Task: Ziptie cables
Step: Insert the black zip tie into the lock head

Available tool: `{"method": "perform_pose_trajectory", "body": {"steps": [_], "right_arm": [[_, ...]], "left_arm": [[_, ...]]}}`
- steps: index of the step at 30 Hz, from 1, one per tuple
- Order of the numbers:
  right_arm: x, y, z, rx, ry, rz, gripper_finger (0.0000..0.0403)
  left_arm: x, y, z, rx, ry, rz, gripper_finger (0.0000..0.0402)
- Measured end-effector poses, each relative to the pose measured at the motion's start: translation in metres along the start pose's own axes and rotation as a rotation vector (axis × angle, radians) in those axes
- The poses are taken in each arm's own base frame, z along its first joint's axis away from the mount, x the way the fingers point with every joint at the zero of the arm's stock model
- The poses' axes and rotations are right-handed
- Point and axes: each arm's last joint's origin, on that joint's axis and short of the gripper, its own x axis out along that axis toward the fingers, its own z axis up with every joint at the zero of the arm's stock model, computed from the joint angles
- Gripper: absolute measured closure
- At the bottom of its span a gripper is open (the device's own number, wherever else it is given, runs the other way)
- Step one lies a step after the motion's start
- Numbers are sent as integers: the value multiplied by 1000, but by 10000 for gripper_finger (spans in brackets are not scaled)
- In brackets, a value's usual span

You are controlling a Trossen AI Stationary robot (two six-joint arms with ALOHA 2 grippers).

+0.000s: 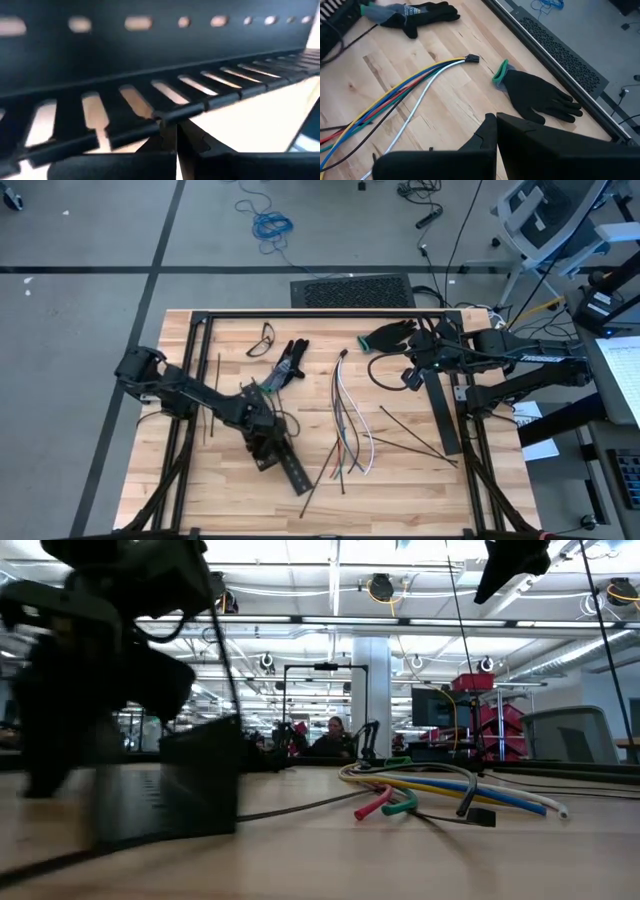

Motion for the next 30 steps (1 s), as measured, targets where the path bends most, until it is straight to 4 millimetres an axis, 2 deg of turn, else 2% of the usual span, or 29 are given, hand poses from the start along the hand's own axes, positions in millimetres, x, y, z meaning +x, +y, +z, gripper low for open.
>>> {"method": "perform_pose_trajectory", "body": {"steps": [10,13,16,20,27,30], "right_arm": [[0,1,2,11,-17,9,403],[0,2,3,17,-28,15,403],[0,2,3,20,-32,17,403],[0,2,3,12,-33,17,403],[0,2,3,-7,-33,14,403],[0,2,3,-9,-35,12,403]], "left_arm": [[-19,19,49,80,-454,115,401],[-26,24,58,79,-521,136,401],[-34,26,56,140,-495,141,401],[-57,12,50,369,-545,108,401],[-96,-14,36,538,-589,-235,401],[-104,-22,41,643,-702,-261,401]]}}
